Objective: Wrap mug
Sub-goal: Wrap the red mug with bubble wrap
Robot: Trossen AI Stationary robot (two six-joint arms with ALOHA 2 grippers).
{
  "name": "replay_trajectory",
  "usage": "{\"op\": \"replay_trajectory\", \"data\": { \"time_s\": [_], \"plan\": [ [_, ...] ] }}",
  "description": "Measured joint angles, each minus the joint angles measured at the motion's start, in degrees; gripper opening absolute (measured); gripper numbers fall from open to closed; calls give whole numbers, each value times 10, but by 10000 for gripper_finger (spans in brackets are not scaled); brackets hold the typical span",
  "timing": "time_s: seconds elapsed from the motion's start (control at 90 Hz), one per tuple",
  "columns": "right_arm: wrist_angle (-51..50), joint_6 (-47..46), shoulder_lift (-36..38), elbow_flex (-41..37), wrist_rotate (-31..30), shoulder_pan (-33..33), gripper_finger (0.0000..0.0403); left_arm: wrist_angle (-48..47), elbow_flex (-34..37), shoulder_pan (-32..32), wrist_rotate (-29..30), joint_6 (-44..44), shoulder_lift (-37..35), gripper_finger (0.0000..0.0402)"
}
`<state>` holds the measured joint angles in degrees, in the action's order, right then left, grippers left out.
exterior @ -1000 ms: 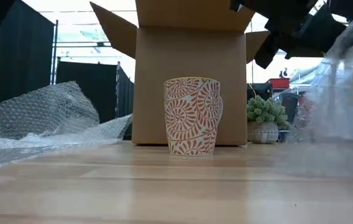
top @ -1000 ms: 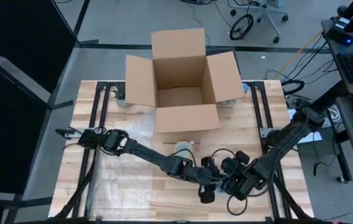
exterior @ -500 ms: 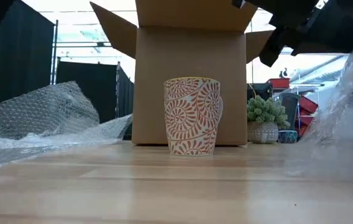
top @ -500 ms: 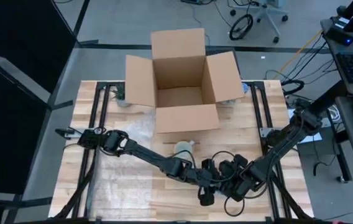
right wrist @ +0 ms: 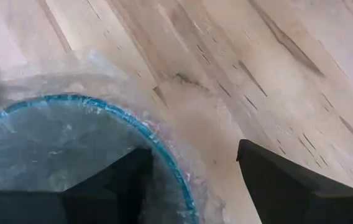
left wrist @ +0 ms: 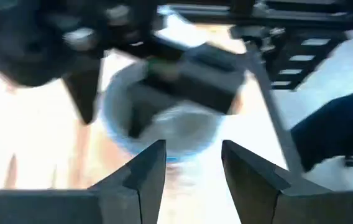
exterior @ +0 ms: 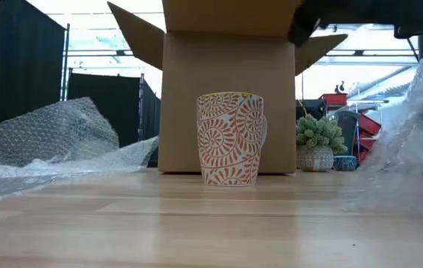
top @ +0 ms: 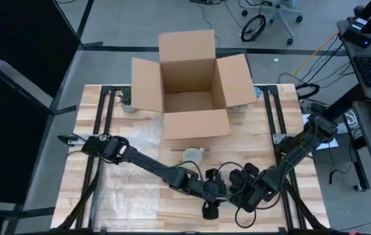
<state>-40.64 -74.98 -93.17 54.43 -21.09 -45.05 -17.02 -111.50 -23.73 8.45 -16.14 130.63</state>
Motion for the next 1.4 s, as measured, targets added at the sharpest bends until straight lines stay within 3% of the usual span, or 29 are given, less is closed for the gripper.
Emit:
{"op": "replay_trajectory", "data": {
  "time_s": [0.333,0.844,1.4],
  "plan": [
    [-1,12,0,-1,-1,-1,217,89,-2,-4,-15,-1,25,145],
    [12,9,0,1,0,-1,217,101,-4,45,5,-28,60,145],
    [-151,71,38,127,57,-1,217,117,-5,45,-7,-10,83,145]
  ]
}}
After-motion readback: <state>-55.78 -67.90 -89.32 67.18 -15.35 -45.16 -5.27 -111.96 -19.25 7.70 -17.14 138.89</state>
